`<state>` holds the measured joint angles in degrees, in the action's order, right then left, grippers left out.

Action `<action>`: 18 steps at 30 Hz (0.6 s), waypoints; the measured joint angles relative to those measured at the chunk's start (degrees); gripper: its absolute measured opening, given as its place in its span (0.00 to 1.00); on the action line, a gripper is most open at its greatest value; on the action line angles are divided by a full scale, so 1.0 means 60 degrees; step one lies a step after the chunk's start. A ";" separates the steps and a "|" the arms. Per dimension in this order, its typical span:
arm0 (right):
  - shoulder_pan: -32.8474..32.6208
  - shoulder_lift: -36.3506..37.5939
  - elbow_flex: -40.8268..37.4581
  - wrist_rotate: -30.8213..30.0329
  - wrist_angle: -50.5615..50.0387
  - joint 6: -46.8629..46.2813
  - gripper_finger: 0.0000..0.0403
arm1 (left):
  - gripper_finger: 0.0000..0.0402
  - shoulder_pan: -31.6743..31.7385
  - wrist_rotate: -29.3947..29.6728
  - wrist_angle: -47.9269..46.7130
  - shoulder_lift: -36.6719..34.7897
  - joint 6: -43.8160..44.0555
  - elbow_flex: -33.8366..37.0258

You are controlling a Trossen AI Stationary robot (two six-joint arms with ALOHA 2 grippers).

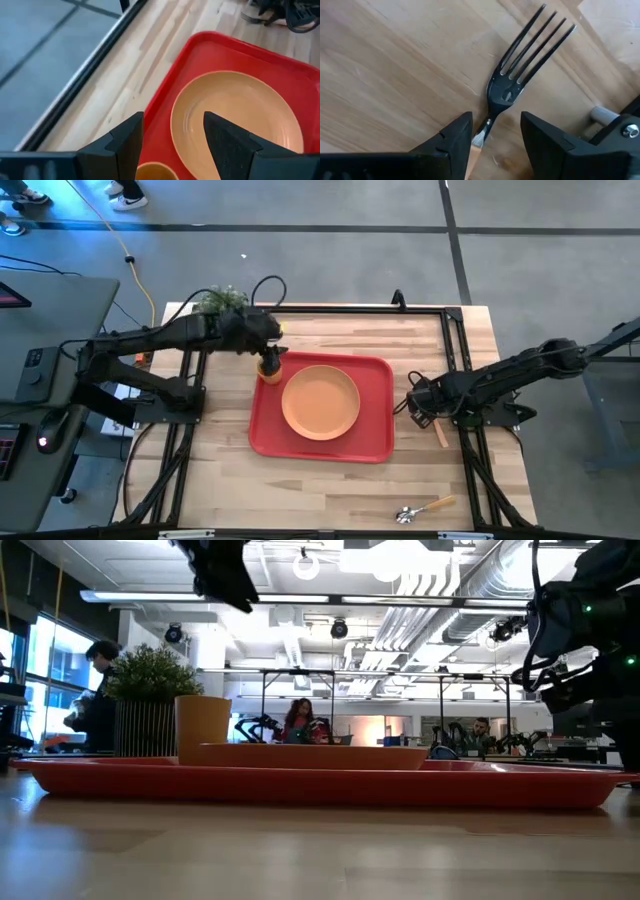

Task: Pick and place plate/cup/fork/spoon on tray
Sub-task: Put the orange fork on the red table tray to the right of the orange plate

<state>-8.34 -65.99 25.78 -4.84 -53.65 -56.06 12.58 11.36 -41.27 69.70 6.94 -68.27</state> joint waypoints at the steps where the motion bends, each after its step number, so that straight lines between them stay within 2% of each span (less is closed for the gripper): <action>1: 0.0000 -0.0050 0.0012 0.0002 0.0003 0.0001 0.39 | 0.49 -0.0186 0.0247 0.0060 -0.0002 0.0003 0.0003; 6: 0.0000 -0.0172 -0.0172 0.0252 0.0591 -0.0291 0.30 | 0.49 -0.0748 0.1156 0.1110 0.0315 -0.0448 0.0161; 14: -0.0022 -0.0132 -0.0207 0.0235 0.0678 -0.1221 0.03 | 0.49 -0.0660 0.1246 0.5090 0.0516 -0.1050 0.1805; 18: 0.0001 -0.0005 0.0263 0.0029 0.0227 -0.1343 0.06 | 0.49 -0.0663 0.1262 0.6320 0.0493 -0.1268 0.1985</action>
<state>-8.33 -66.02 27.36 -4.67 -52.29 -64.12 8.60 18.94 -3.35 72.66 -0.67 -56.36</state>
